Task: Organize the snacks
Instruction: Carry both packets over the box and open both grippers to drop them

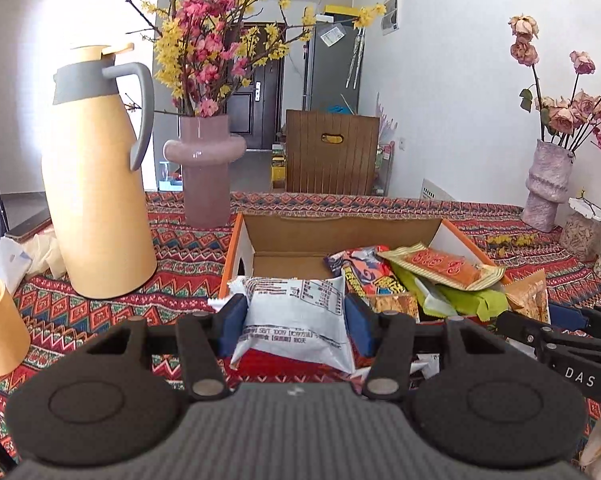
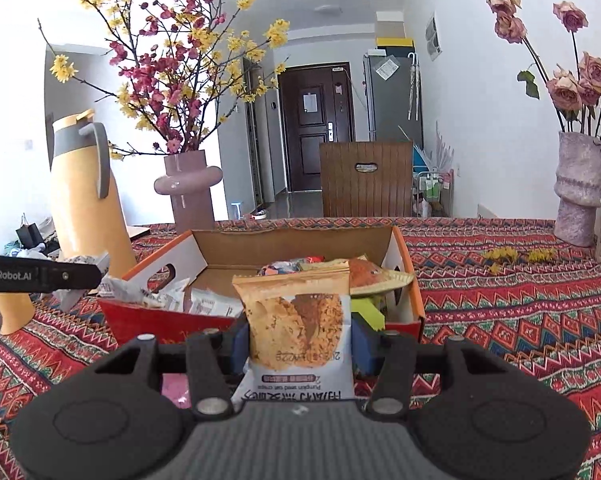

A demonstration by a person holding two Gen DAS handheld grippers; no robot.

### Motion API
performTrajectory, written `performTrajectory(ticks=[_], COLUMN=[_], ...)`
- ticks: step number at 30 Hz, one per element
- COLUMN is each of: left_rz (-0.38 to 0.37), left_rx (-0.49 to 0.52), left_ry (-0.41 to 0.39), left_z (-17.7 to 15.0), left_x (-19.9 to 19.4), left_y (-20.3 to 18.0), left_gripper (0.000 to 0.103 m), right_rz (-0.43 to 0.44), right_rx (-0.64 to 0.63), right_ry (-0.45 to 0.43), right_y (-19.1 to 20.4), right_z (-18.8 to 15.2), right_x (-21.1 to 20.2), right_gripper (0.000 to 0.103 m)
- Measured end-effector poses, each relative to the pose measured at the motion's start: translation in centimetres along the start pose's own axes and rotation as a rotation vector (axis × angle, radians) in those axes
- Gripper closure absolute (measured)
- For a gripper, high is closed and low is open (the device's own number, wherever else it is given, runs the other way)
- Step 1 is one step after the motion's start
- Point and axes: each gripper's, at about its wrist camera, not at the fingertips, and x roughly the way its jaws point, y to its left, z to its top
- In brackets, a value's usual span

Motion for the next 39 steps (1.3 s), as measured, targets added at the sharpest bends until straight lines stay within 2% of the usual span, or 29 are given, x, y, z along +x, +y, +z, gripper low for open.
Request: performTrajectory(ticks=[6,20,28,33,36,39], left_rz=[0.013,0.061,0.069,0.093,0.125,0.122], left_rx=[0.013,-0.033,-0.07,-0.087,-0.088,-0.08], left_ry=[-0.045,-0.075,-0.077,-0.103,-0.144,-0.142], left_z=[1.7,4.7,4.9,4.2,3.3,2.9], left_x=[0.5,4.1,6.8,8.3,8.4,8.9], left_y=[-0.5,0.4,1.0,1.5,1.5,1.6], left_gripper=[0.048,0.048,0.048,0.048,0.048,0.048], right_rz=[-0.002,-0.014,-0.029,-0.046,-0.045,-0.039], right_rx=[-0.028,-0.061,-0.046,-0.02,-0.014,-0.016], right_ry=[-0.022,-0.018,-0.01,-0.039,-0.049,-0.048], right_y=[0.7,1.9,2.0,1.5,1.3,1.3], right_z=[2.2,5.5,5.4,4.8,4.4,4.1], right_x=[1.4,6.3,9.1,10.0,10.2,10.4], right_gripper=[0.053,0.054,0.054,0.054,0.054,0.054])
